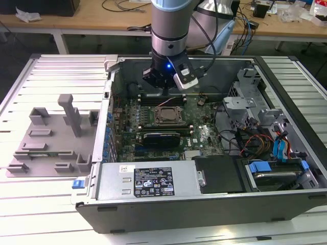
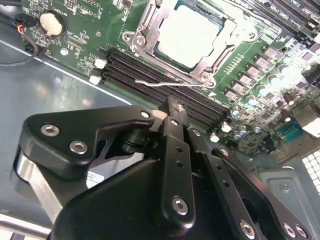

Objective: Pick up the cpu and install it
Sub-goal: 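Install the first cpu locking lever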

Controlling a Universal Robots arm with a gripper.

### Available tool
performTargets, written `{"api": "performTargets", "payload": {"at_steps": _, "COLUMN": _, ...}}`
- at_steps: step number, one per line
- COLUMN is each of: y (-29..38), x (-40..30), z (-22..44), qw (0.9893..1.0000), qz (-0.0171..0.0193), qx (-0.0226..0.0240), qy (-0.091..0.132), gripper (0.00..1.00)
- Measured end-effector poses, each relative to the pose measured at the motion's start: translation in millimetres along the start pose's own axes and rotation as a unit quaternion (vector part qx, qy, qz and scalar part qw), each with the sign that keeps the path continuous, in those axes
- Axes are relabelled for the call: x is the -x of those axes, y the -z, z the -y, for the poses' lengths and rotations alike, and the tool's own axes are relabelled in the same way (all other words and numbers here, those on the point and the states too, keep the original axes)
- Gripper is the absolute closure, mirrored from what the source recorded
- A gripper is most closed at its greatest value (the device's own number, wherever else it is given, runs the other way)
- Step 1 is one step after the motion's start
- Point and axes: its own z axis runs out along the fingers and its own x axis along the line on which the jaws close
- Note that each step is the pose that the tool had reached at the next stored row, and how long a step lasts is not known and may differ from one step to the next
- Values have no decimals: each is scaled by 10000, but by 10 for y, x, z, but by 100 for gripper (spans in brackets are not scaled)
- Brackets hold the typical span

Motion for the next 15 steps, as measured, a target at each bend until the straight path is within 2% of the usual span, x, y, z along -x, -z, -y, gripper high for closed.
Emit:
{"api": "performTargets", "payload": {"at_steps": 6, "y": -63, "x": -2, "z": 15, "qw": 10000, "qz": -1, "qx": -3, "qy": 1, "gripper": 89}}
{"api": "performTargets", "payload": {"at_steps": 15, "y": -94, "x": -3, "z": 22, "qw": 10000, "qz": 0, "qx": -3, "qy": 0, "gripper": 89}}
